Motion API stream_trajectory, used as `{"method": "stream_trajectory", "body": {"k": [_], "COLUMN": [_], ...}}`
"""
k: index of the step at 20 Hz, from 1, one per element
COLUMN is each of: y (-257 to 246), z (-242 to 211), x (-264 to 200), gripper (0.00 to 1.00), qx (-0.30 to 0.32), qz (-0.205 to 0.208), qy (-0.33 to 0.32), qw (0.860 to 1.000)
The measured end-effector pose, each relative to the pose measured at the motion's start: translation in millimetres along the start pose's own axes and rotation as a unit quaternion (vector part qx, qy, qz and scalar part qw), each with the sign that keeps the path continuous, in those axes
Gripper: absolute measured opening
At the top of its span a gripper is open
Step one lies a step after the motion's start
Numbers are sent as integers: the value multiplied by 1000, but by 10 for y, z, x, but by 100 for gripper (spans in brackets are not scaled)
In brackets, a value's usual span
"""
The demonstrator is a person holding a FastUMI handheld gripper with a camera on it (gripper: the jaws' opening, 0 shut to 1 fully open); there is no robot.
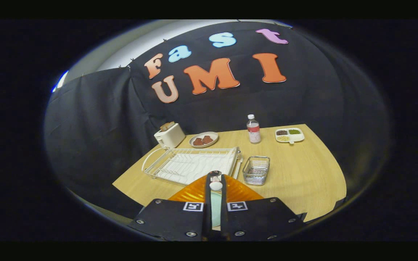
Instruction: Take the plate from the dish rack, then take the spoon from the basket and place it into the plate.
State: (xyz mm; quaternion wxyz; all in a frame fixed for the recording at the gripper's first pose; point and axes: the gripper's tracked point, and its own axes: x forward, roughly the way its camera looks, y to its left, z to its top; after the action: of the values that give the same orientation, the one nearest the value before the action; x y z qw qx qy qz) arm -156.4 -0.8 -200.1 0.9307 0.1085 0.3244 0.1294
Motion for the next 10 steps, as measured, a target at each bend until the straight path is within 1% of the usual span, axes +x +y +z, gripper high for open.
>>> {"method": "stream_trajectory", "body": {"k": [2,3,5,8,10], "y": [98,146,171,234,216], "z": [-132,-252,-400,-591,-806], "x": [-15,-5,25,117,201], "gripper": [9,10,9,9,10], "qx": [-10,-14,-23,-20,-21], "qz": [18,28,38,57,63], "qy": [14,34,49,60,86], "qw": [1000,999,998,996,994]}}
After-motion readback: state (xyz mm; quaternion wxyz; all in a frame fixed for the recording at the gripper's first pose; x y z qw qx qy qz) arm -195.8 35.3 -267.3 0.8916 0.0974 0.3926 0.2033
